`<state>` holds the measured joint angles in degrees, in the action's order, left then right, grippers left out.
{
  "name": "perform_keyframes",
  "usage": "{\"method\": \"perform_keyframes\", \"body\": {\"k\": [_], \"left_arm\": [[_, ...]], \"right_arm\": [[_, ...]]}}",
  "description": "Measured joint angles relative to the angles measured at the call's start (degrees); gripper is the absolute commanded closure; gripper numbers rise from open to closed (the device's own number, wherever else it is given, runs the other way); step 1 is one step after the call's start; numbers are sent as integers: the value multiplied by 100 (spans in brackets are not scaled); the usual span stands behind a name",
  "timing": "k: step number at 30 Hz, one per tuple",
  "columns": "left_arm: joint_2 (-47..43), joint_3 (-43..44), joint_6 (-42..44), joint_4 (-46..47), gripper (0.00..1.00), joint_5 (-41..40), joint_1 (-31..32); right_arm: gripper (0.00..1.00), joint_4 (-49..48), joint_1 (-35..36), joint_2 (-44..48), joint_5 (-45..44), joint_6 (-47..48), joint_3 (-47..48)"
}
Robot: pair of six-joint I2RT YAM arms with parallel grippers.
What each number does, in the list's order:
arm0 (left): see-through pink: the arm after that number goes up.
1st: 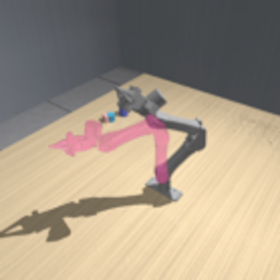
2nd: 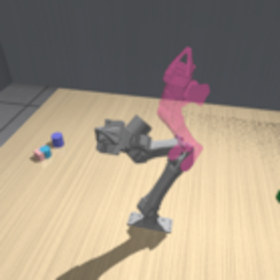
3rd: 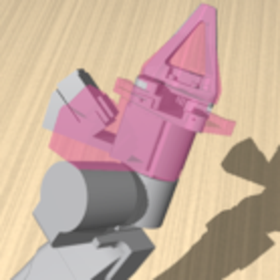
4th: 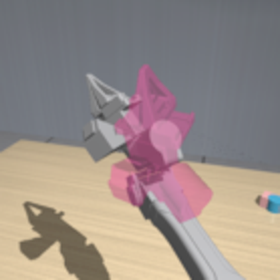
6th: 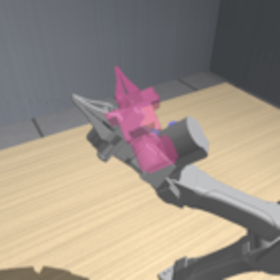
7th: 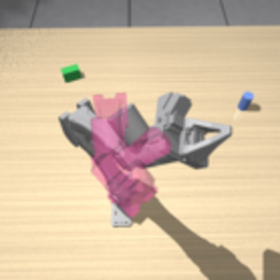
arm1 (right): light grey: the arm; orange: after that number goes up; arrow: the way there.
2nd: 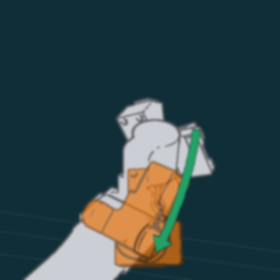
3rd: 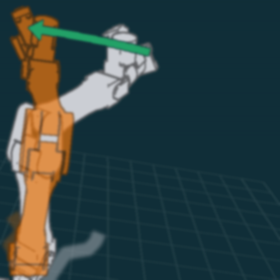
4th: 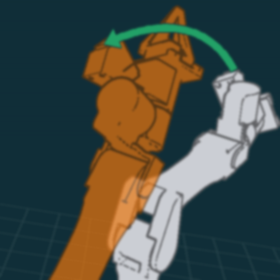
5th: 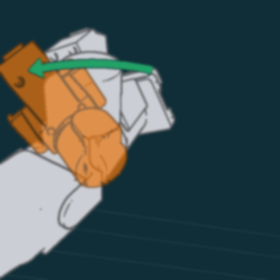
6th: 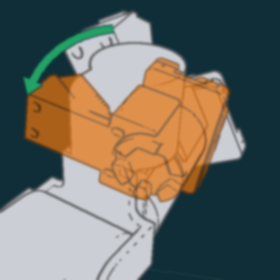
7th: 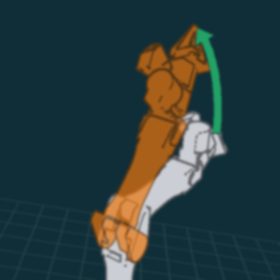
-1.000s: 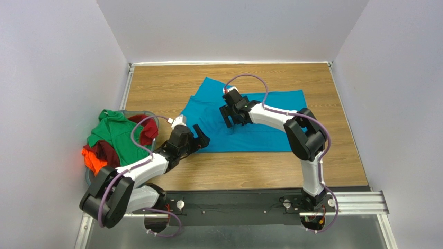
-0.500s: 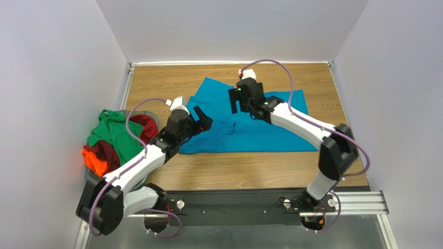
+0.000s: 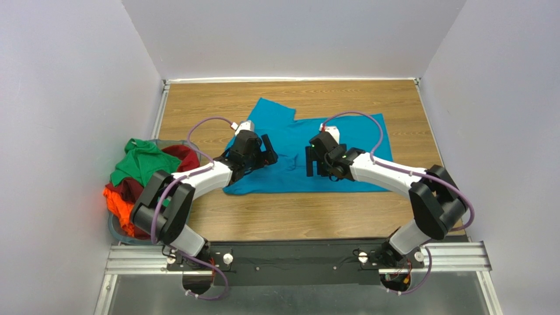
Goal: Fold and stack the t-shirts
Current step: Fold the tshirt
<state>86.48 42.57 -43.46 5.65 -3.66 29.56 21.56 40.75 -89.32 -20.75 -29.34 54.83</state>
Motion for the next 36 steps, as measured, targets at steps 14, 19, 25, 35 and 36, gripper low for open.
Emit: {"method": "perform_keyframes", "body": {"k": [14,19,25,35,36], "left_arm": [[-293,-874,-280,435,2,101,-9],[-774,-1270,-476,319,2,107,-11],[-1526,-1572,-686,-387,2,-31,-11],[-1965,-588,-457,-1493,2,-577,-15],[-1965,-354,-402,-1517,2,-671,-20]], "right_arm": [[0,-411,-39,-313,728,-365,-516],[0,-710,9,68,1049,-481,-933],[0,-678,299,557,1633,-868,-1292],[0,9,466,1040,1541,-1069,-914],[0,109,424,1062,1419,-1071,-691]]}}
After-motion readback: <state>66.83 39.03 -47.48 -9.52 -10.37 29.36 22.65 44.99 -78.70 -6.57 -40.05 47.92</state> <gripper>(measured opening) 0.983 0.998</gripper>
